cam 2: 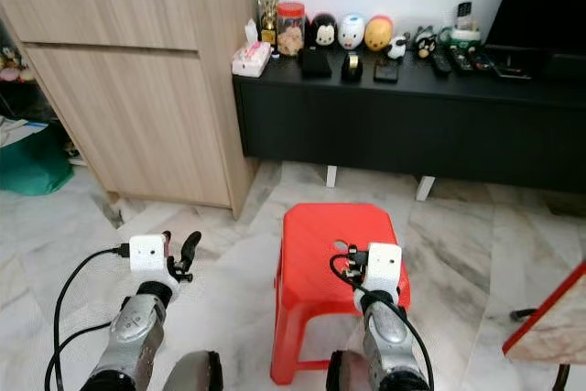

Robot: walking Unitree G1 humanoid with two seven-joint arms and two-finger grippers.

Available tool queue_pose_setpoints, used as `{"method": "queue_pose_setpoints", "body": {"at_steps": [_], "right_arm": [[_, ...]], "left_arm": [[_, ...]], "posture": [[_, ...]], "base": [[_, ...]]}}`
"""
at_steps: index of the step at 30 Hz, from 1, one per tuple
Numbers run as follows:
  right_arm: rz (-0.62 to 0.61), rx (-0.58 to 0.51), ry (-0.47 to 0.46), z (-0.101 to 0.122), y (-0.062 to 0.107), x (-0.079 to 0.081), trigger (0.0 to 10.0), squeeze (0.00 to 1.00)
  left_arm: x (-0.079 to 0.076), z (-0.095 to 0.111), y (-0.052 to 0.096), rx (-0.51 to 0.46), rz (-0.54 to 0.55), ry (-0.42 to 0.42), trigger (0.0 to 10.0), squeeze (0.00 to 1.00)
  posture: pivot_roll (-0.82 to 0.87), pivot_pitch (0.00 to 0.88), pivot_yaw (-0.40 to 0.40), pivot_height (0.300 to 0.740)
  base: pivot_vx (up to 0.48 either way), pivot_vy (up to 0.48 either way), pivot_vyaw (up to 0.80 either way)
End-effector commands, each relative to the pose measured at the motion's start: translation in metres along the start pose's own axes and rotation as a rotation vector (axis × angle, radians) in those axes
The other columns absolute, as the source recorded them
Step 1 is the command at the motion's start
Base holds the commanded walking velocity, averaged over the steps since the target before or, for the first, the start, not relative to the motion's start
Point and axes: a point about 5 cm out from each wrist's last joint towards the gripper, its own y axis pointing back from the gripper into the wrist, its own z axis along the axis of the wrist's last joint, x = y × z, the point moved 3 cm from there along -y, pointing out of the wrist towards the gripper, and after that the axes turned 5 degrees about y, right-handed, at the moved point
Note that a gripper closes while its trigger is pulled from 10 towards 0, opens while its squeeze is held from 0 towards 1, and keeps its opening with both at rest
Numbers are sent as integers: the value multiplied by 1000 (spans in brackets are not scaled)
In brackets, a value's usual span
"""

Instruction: Hang keys on a hook

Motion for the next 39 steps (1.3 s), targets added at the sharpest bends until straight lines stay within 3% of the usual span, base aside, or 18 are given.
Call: {"method": "queue_pose_setpoints", "body": {"at_steps": [1, 18, 25, 33, 39], "right_arm": [[4, 3, -3, 1, -1, 0, 10000, 0], [64, 2, 43, 0, 1, 7, 10000, 0], [65, 0, 28, -1, 1, 10, 10000, 0], [-19, 58, 28, -9, 2, -6, 10000, 0], [-50, 89, -33, -13, 2, -10, 10000, 0]], "left_arm": [[-1, 5, -2, -18, -9, -1, 10000, 0], [-4, 5, -2, -22, -24, -6, 10000, 0], [-4, 4, -2, -15, -22, -4, 10000, 0], [-5, 1, -1, -1, -34, 1, 10000, 0], [-4, 1, -1, -3, -29, 2, 10000, 0]], "posture": [[18, 0, -9, 581], [13, 0, -9, 581], [13, 0, -10, 581], [10, 0, -10, 581], [10, 0, -10, 581]], "base": [[0, 0, 0], [133, 0, 0], [259, 0, 524], [125, 0, 0], [0, 0, 0]]}}
